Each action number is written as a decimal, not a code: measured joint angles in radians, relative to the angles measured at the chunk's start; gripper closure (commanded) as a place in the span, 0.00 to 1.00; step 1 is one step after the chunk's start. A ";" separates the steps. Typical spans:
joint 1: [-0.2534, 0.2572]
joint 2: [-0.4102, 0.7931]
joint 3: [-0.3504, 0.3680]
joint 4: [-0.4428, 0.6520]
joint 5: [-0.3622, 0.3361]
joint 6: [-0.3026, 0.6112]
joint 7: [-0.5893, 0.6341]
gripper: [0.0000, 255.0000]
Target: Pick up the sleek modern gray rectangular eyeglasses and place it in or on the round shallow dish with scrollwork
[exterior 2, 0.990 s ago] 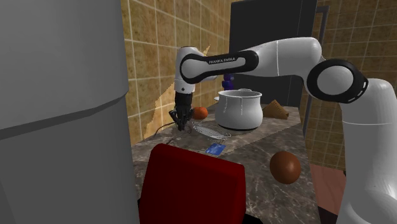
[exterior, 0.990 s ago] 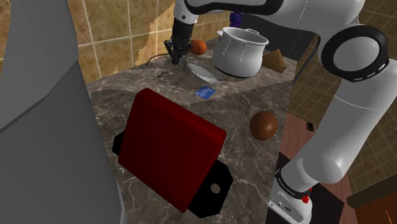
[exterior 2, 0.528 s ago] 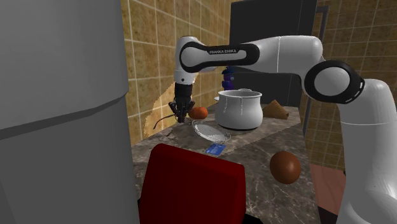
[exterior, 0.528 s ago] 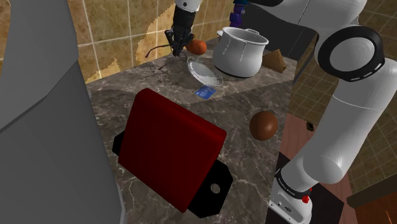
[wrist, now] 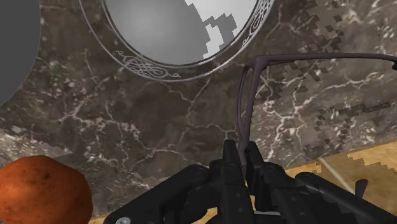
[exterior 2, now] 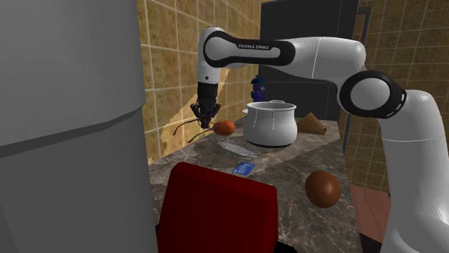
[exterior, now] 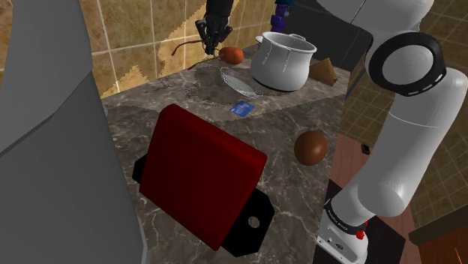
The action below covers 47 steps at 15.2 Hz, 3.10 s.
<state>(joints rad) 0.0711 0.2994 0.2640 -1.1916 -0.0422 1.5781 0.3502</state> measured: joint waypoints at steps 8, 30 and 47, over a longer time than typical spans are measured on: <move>-0.056 -0.170 -0.014 -0.186 0.050 0.018 -0.057 1.00; -0.128 -0.634 -0.080 -0.761 0.146 0.315 -0.227 1.00; -0.155 -0.553 -0.077 -0.680 0.147 0.137 -0.231 0.00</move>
<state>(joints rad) -0.0838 -0.2537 0.1868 -1.8717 0.1050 1.7154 0.1191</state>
